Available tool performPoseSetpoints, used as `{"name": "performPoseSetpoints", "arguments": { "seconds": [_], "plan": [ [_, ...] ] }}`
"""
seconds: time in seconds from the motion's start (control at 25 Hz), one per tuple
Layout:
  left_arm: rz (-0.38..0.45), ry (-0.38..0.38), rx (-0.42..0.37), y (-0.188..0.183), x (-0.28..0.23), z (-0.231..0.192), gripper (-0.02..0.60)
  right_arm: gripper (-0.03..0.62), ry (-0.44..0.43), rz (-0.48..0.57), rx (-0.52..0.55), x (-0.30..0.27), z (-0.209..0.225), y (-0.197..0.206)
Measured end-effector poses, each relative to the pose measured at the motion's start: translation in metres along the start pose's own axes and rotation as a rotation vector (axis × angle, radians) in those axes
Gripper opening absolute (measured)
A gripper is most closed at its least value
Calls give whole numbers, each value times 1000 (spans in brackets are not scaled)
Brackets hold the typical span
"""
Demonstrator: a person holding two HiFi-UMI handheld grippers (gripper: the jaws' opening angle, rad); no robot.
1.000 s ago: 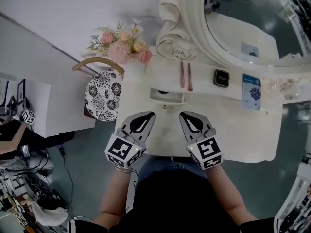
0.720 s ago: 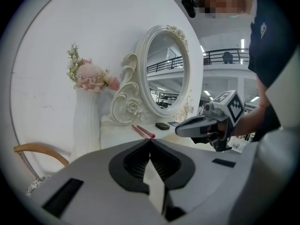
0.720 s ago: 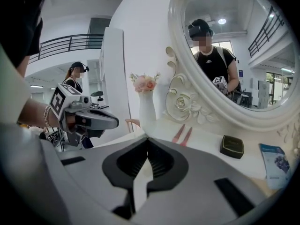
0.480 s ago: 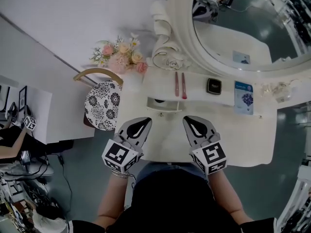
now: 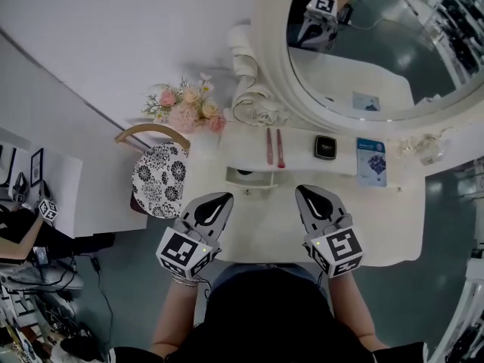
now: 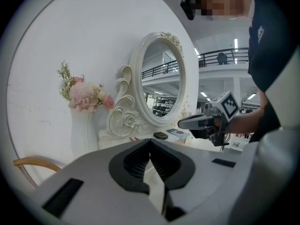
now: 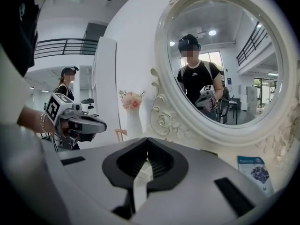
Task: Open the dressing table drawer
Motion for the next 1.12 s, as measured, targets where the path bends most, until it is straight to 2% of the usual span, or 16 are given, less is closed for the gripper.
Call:
{"name": "performPoseSetpoints", "arguments": {
  "seconds": [0.44,1.12],
  "plan": [
    [51,8,-21,-26,0,-2,17,20,49,64,7,26,11,-22],
    [152,3,-88,-70,14,-1,17,20,53,151,71,55,10,-65]
  ]
}}
Point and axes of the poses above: the fingertips, and each gripper's own axes: x backward along the fingers, z to its right, y out of its underside, the point moved 8 cm from there along x, backward along the fingers, and after that the axes turned 11 degrees about -y, right-handed, at the moved point
